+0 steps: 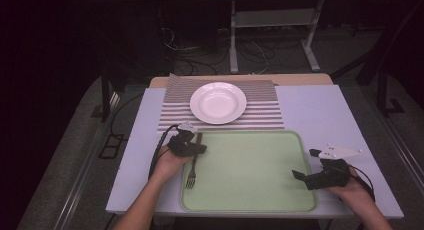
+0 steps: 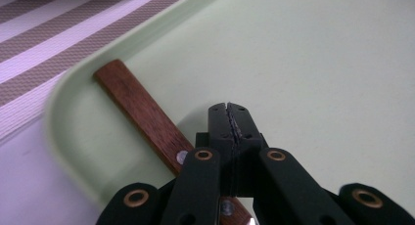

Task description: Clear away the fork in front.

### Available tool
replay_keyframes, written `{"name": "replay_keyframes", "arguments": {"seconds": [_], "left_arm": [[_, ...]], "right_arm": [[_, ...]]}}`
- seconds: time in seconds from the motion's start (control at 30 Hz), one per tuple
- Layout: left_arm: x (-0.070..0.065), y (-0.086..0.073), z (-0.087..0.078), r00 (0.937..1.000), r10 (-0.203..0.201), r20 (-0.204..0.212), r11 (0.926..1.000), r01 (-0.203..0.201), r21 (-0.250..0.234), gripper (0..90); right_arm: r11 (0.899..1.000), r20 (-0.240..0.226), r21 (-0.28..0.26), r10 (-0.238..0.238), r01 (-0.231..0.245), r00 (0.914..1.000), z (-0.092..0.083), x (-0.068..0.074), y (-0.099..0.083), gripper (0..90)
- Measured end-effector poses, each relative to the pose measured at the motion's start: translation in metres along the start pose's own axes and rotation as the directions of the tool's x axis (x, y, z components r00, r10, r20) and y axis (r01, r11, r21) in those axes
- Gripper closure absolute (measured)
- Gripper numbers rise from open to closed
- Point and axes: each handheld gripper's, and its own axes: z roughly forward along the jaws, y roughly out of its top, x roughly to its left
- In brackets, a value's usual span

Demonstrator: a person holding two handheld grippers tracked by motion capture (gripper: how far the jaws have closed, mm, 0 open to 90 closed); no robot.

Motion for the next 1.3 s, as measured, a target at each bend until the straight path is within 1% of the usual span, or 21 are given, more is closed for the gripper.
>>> {"name": "replay_keyframes", "arguments": {"seconds": [0.03, 0.17, 0.37, 0.57, 0.6, 0.67, 0.73, 0.77, 0.83, 0.9, 0.93, 1.0, 1.07, 1.1, 1.2, 1.3], "left_arm": [[0.001, -0.001, -0.001, 1.0, -0.007, 0.003, 1.0, 0.007, -0.002, 89.1], [0.005, -0.003, -0.004, 0.9999, -0.013, 0.001, 0.9999, 0.013, -0.003, 89.0], [0.004, -0.004, -0.005, 0.9999, 0.005, -0.01, 1.0, -0.005, 0.005, 88.5], [0.003, -0.004, -0.006, 0.9998, 0.016, -0.006, 0.9998, -0.016, 0.007, 85.4], [0.002, -0.004, -0.005, 0.9999, 0.014, -0.006, 0.9999, -0.014, 0.002, 84.6], [0.001, -0.003, -0.007, 0.9993, 0.038, 0.0, 0.9993, -0.038, -0.002, 82.1], [-0.002, -0.003, -0.009, 0.9985, 0.055, 0.005, 0.9983, -0.055, -0.017, 79.7], [-0.004, -0.002, -0.011, 0.9985, 0.054, 0.008, 0.9981, -0.054, -0.031, 78.6], [-0.007, -0.002, -0.016, 0.9975, 0.068, 0.016, 0.9963, -0.067, -0.053, 76.3], [-0.01, -0.002, -0.023, 0.9968, 0.079, 0.012, 0.9939, -0.078, -0.079, 72.3], [-0.011, -0.002, -0.027, 0.9965, 0.083, 0.003, 0.9924, -0.082, -0.092, 69.4], [-0.015, -0.004, -0.035, 0.9957, 0.092, -0.004, 0.9886, -0.092, -0.12, 61.3], [-0.018, -0.005, -0.043, 0.9937, 0.111, -0.011, 0.9836, -0.112, -0.141, 52.6], [-0.019, -0.007, -0.046, 0.9931, 0.117, -0.007, 0.9815, -0.117, -0.151, 49.4], [-0.02, -0.012, -0.054, 0.9948, 0.102, 0.006, 0.9761, -0.099, -0.194, 40.7], [-0.021, -0.02, -0.06, 0.9956, 0.093, 0.014, 0.9723, -0.087, -0.217, 32.6]], "right_arm": [[1.0, 0.0, -0.001, 0.0, 0.0, 1.0, 0.0, 0.0, 0.0, 0.9], [1.0, -0.002, 0.001, 0.002, -0.002, 1.0, 0.0, -0.001, 0.0, 0.9], [1.0, 0.001, -0.003, 0.001, -0.001, 1.0, -0.001, -0.001, 0.0, 0.9], [1.0, -0.001, 0.001, -0.001, 0.001, 1.0, 0.0, -0.001, 0.0, 0.9], [1.0, 0.0, 0.0, -0.002, 0.002, 1.0, 0.0, -0.001, 0.0, 0.9], [1.0, 0.001, 0.0, -0.001, 0.001, 1.0, -0.001, -0.001, 0.0, 0.9], [1.0, 0.001, -0.003, 0.0, 0.0, 1.0, -0.001, -0.001, 0.0, 0.9], [1.0, 0.001, -0.003, 0.0, 0.0, 1.0, -0.001, -0.001, 0.0, 0.9], [1.0, -0.001, 0.002, -0.001, 0.001, 1.0, 0.0, -0.001, 0.0, 0.9], [1.0, -0.002, 0.001, -0.003, 0.003, 1.0, 0.0, 0.0, 0.0, 0.9], [1.0, -0.004, -0.002, 0.003, -0.003, 1.0, -0.001, 0.0, 0.0, 0.9], [1.0, -0.009, -0.012, 0.005, -0.006, 0.9999, -0.002, 0.0, 0.001, 0.9], [1.0, -0.008, -0.012, 0.007, -0.007, 0.9999, -0.002, 0.0, 0.001, 0.9], [1.0, -0.009, -0.012, 0.006, -0.006, 0.9999, -0.002, 0.0, 0.001, 0.9], [1.0, -0.01, -0.015, 0.005, -0.005, 0.9999, -0.002, 0.001, 0.002, 0.9], [1.0, -0.012, -0.019, 0.007, -0.007, 0.9999, -0.003, 0.001, 0.002, 0.9]]}}
